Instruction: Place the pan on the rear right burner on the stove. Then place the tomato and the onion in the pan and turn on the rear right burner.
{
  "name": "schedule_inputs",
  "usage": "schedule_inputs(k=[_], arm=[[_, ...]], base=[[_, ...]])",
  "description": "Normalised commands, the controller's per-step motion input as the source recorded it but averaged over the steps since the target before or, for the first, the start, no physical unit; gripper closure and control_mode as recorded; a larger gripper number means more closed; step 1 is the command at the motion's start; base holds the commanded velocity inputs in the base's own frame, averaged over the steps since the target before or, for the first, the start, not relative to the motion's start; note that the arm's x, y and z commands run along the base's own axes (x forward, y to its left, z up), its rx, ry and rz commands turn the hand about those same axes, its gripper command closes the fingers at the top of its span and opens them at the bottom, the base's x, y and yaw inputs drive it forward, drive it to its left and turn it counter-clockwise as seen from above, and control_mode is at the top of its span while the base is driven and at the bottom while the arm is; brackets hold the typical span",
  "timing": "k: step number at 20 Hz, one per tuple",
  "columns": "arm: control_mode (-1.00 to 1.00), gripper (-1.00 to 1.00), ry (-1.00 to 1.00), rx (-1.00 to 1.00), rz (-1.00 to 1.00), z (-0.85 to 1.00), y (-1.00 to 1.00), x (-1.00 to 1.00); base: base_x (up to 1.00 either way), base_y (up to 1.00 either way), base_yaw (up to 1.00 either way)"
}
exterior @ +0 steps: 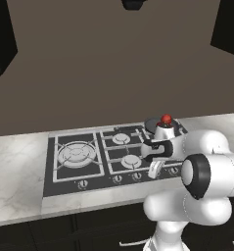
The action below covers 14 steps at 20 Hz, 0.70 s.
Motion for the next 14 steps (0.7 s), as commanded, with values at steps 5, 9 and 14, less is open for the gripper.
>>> schedule_inputs(k=[5, 9, 14], arm=[[-1.0, 1.0, 0.06, 0.03, 0.45, -0.1, 0.02, 0.12], [-1.0, 1.0, 0.06, 0.0, 0.53, -0.13, 0.13, 0.13], [-1.0, 1.0, 0.06, 0.0, 0.51, -0.25, 0.18, 0.01]], base=[[0.0, 0.0, 0.0], [0.0, 0.0, 0.0], [0.0, 0.0, 0.0]])
